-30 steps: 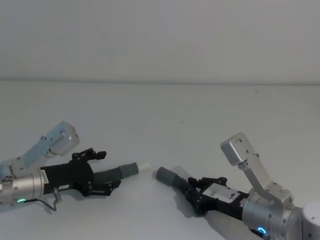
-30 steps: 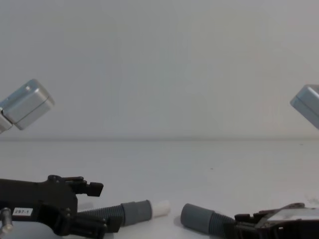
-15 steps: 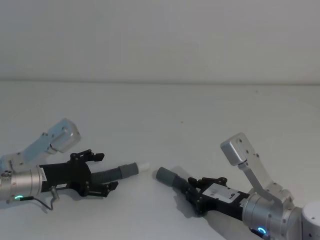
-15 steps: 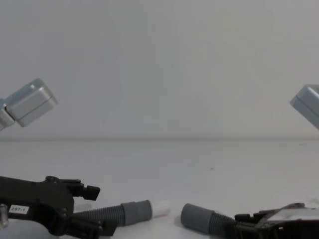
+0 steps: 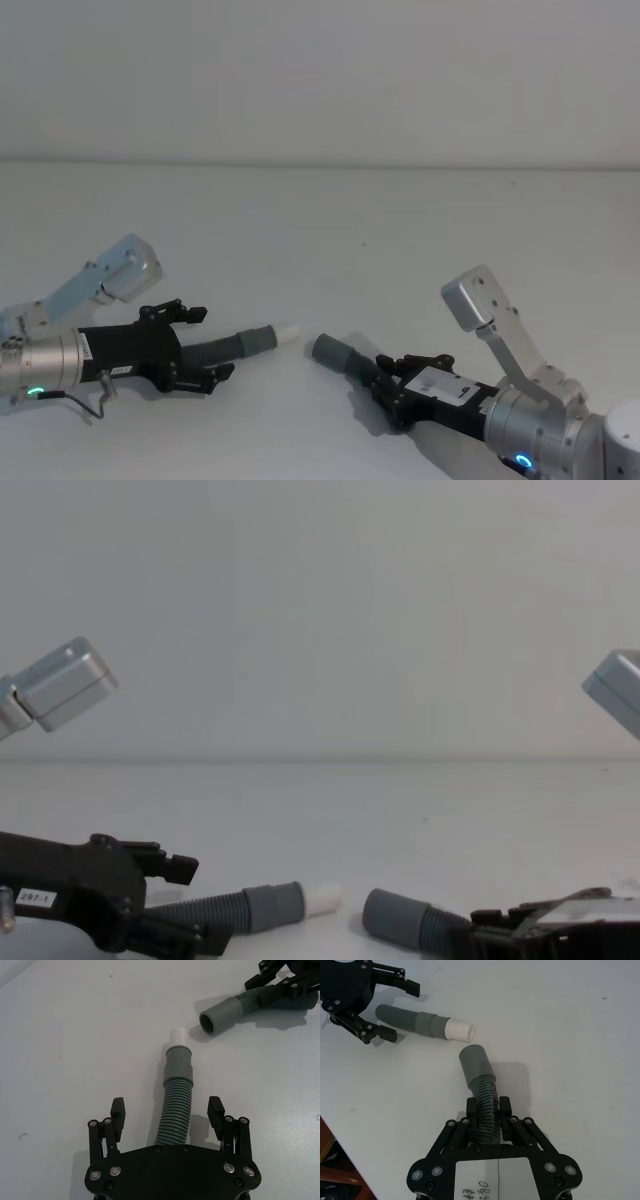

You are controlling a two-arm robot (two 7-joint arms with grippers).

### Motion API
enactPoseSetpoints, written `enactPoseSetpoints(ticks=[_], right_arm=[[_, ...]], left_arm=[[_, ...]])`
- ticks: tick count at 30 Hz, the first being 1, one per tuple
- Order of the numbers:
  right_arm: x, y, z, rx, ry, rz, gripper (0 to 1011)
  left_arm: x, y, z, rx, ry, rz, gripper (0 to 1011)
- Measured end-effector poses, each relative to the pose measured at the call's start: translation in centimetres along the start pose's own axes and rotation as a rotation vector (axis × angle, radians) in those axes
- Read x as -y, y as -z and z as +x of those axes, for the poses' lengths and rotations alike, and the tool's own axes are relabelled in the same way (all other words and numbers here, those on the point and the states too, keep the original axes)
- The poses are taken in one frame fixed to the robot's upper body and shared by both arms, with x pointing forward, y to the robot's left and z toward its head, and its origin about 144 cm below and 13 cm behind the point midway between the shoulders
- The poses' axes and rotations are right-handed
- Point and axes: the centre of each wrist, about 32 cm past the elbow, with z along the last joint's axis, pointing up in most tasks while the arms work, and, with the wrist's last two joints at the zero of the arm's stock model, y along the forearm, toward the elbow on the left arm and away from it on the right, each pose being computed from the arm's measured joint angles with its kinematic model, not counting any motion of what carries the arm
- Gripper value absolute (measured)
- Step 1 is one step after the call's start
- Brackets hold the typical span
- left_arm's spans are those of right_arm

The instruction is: Use both hands to pick up one end of the pipe from the table, align the ends, and insert them.

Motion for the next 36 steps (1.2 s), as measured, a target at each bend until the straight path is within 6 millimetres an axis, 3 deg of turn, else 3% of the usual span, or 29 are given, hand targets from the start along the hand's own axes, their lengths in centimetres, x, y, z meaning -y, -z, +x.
enactPoseSetpoints(ticks=[30, 31, 36], right_arm=[[0.00, 0.00, 0.00, 0.000, 0.000, 0.000, 253], [0.00, 0.00, 0.00, 0.000, 0.000, 0.000, 253], [0.00, 0.00, 0.00, 0.000, 0.000, 0.000, 253]], left_arm=[[0.14, -0.03, 0.01, -0.010, 0.011, 0.019, 996], [0.14, -0.02, 0.01, -0.011, 0.011, 0.019, 939], [0.14, -0.01, 0.01, -0.012, 0.011, 0.021, 841]])
